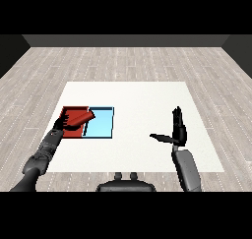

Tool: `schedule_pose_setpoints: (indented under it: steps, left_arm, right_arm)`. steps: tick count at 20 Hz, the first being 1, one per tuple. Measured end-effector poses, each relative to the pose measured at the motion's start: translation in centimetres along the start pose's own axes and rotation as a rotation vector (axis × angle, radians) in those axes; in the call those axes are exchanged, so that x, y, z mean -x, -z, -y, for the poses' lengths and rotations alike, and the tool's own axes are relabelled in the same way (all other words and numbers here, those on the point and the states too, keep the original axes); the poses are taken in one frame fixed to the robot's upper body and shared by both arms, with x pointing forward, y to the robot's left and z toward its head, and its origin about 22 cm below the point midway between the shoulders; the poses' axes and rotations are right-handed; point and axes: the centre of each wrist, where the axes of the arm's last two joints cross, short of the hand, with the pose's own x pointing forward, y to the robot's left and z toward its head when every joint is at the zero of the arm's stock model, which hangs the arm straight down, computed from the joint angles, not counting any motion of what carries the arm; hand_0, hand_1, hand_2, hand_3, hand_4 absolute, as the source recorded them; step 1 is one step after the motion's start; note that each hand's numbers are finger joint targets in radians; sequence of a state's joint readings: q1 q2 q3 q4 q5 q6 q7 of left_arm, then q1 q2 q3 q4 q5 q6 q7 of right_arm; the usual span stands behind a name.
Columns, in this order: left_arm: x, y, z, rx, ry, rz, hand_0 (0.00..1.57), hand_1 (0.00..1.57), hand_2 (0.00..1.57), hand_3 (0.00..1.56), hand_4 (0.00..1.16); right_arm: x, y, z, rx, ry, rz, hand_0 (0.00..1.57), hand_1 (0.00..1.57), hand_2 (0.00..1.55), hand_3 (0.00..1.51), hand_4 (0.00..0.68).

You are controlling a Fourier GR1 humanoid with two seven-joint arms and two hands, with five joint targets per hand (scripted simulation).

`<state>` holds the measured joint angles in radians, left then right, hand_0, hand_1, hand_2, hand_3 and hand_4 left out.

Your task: Pick the red can and put it in the red box

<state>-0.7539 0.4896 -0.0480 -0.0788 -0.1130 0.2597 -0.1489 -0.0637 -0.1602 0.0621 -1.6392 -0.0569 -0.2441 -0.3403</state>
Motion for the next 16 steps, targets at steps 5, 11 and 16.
schedule_pose_setpoints:
  steps: [5,11,16]
  left_arm:
    - [0.3,0.1,-1.1,-0.083,-0.103,0.032,0.00,0.00,0.00,0.00,0.00]
    - [-4.2,0.5,-1.3,-0.210,-0.459,0.376,0.00,0.00,0.00,0.00,0.00]
    - [-9.3,-0.5,2.1,-0.113,-0.762,0.700,0.00,0.00,0.00,0.00,0.00]
  right_arm:
    - [0.1,0.1,0.7,0.001,0.024,0.017,0.00,0.00,0.00,0.00,0.000]
    - [-0.2,-0.1,0.8,-0.010,0.071,0.025,0.00,0.00,0.00,0.00,0.000]
    - [-0.3,-0.5,-0.1,-0.078,0.149,0.017,0.00,0.00,0.00,0.00,0.000]
